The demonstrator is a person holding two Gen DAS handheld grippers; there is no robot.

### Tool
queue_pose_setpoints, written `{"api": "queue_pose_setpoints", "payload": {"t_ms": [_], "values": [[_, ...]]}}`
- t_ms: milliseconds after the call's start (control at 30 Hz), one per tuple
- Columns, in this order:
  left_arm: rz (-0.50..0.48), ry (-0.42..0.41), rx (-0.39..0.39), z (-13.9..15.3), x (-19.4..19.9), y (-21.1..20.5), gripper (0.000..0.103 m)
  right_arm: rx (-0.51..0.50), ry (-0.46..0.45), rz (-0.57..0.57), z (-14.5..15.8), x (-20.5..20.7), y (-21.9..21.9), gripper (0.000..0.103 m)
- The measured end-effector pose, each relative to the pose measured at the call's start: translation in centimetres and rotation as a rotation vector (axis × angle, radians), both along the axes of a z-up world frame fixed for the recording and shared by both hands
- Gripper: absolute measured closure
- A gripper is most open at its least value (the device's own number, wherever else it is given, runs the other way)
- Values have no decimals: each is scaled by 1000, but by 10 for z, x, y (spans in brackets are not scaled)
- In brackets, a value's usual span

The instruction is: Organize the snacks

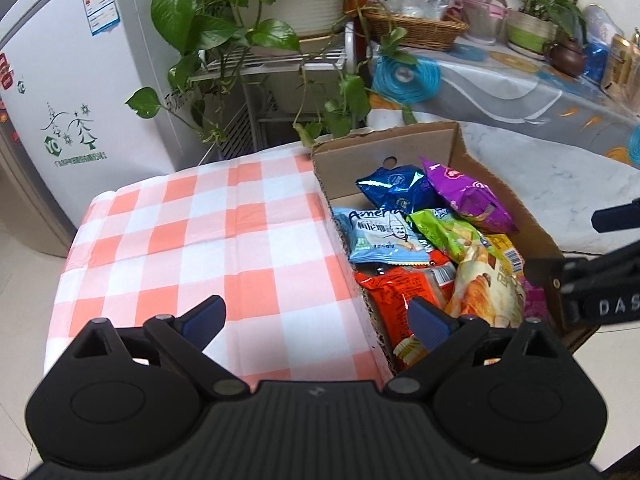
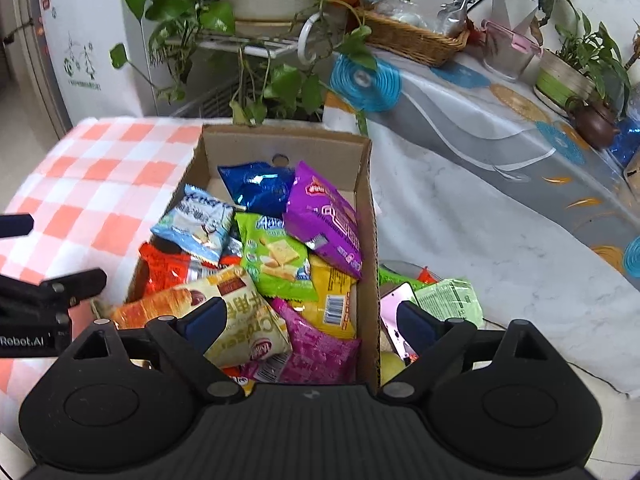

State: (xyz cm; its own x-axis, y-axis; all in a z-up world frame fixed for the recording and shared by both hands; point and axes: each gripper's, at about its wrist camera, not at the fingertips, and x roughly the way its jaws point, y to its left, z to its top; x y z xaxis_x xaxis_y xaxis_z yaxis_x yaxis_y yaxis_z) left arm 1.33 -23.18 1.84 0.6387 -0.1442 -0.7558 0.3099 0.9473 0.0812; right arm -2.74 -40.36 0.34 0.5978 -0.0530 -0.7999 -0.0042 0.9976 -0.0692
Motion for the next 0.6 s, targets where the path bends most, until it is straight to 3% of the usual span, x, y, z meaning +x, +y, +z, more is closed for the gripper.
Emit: {"api": "queue_pose_setpoints", "payload": {"t_ms": [600], "values": [[20, 0, 47, -2, -4, -8, 4, 6, 11, -3, 0, 4, 2, 7]]}}
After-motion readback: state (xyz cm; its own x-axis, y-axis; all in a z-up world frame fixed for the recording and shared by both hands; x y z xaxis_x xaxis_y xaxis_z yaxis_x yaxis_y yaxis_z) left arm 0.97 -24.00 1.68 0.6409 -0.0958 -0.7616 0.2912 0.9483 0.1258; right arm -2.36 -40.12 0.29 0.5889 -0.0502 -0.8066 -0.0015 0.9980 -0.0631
